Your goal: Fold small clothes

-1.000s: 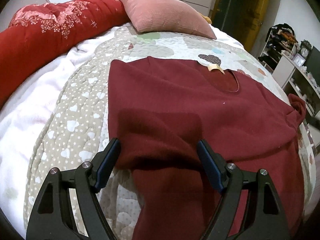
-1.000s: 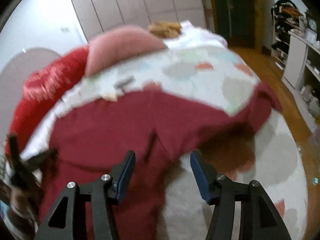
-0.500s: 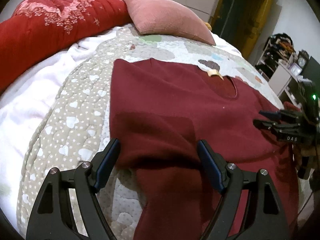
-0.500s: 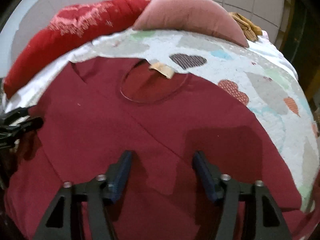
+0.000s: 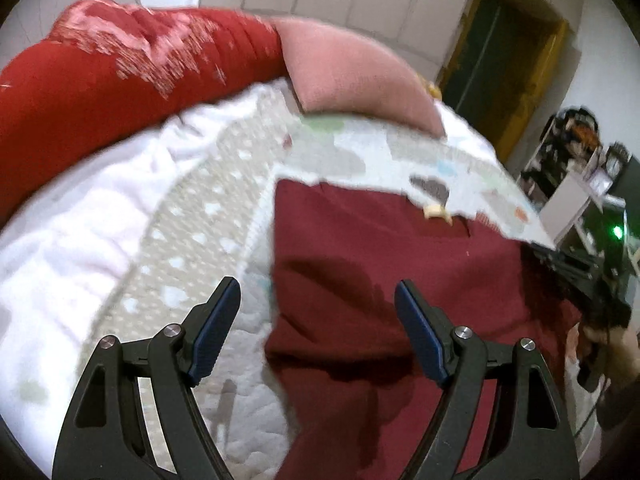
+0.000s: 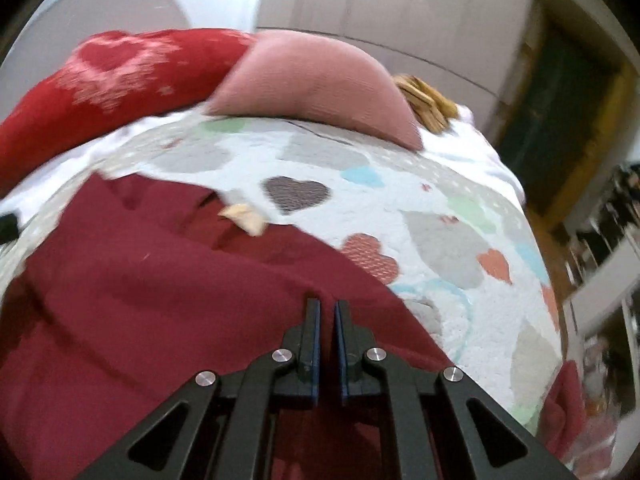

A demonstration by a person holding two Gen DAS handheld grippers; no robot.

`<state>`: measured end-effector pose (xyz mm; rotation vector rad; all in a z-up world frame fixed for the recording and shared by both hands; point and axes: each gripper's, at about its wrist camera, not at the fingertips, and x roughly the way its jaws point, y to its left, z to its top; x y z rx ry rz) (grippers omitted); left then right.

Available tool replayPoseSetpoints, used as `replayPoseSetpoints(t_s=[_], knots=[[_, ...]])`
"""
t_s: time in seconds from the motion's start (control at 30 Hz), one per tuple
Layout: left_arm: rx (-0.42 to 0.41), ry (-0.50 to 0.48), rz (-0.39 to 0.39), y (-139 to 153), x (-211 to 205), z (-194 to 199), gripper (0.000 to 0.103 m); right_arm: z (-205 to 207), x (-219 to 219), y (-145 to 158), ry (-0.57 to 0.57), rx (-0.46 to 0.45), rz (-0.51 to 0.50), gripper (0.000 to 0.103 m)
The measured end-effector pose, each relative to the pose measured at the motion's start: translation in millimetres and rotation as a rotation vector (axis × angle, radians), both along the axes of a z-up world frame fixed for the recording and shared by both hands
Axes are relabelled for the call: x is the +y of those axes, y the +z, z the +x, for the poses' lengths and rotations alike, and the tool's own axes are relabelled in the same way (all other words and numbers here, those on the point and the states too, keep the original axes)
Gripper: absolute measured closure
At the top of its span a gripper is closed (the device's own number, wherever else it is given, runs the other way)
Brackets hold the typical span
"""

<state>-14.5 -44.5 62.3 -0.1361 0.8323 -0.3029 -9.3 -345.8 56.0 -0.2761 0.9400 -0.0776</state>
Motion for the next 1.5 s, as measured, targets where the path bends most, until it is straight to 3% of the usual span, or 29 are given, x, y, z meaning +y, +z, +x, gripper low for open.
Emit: replayPoseSetpoints(t_s=[0.13,0.23,0.33,0.47,0.63,0.67,0.8,0.9,1.03,1.17,1.23,1.43,1.5], knots=[[0.079,-0.012,0.071,-23.7,-16.1,7.6,0.023,8.0,-12.6,-17.7,-0.051,0.087,0.061,0.094],[0.108,-0.001,0.088,-36.9,-15.9,10.9,0.023,-19.4,-19.6,4.4,-0.062,0.015,0.103,0.081],[0.116,0.017,0.066,-44.7,-11.7,11.9,0.023,-47.7,-31.0,15.5,-0.106,-0.023,0.137,0.08],[0.083,0.02,0.061,-48.9,-10.2,7.8,0.023,-57.8,-43.2,-22.6,-0.149,0.09,0.125,0.08],[0.081,0.037,0.03,-47.8,-3.9,6.8,0.023,-84.7,-53.6,-6.5,-0.215,0.008,0.242,0.079],[0.08,0.049,0.037,-46.1,-3.1,5.1,0.023,-93.5,-57.0,-3.7,-0.228,-0.009,0.266,0.074],[0.056,0.091,0.038,-28.6,-4.2,-12.4,0.023,-111.6,-67.6,-15.5,-0.232,0.068,0.295,0.071],[0.015,0.079,0.035,-11.5,-14.2,-30.2,0.023,-135.4,-80.9,11.1,-0.258,-0.015,0.308,0.071],[-0.011,0.018,0.013,0.5,-41.0,-45.5,0.023,-156.3,-117.7,46.8,-0.408,-0.13,0.287,0.054],[0.014,-0.056,-0.01,-6.5,-71.5,-50.7,0.023,-148.1,-157.8,60.6,-0.569,-0.149,0.291,0.051],[0.033,-0.083,0.006,-15.0,-84.5,-50.4,0.023,-135.0,-179.2,57.8,-0.646,-0.138,0.331,0.04],[0.033,-0.115,0.09,-33.2,-101.5,-54.7,0.023,-101.8,-231.2,34.2,-0.751,-0.107,0.443,0.042],[0.035,-0.114,0.089,-35.5,-101.3,-53.2,0.023,-94.5,-242.7,30.0,-0.738,-0.106,0.412,0.061]])
